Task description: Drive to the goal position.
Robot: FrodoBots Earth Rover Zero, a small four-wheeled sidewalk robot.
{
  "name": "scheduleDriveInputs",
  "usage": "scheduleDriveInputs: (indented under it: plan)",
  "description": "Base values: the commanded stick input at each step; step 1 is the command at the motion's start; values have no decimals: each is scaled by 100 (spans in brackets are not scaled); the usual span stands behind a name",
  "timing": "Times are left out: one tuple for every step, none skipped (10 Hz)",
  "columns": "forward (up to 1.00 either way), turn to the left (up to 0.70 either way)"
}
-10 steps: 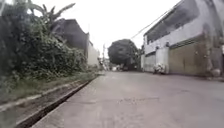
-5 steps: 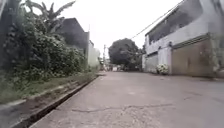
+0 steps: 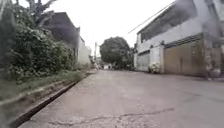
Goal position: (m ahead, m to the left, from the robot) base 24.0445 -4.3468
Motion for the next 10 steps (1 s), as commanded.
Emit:
scheduleDriveInputs:
  plan:
    - [70,0]
    - [70,0]
    - [70,0]
    - [70,0]
    - [70,0]
    - [70,0]
    - [70,0]
    - [70,0]
    - [70,0]
    - [70,0]
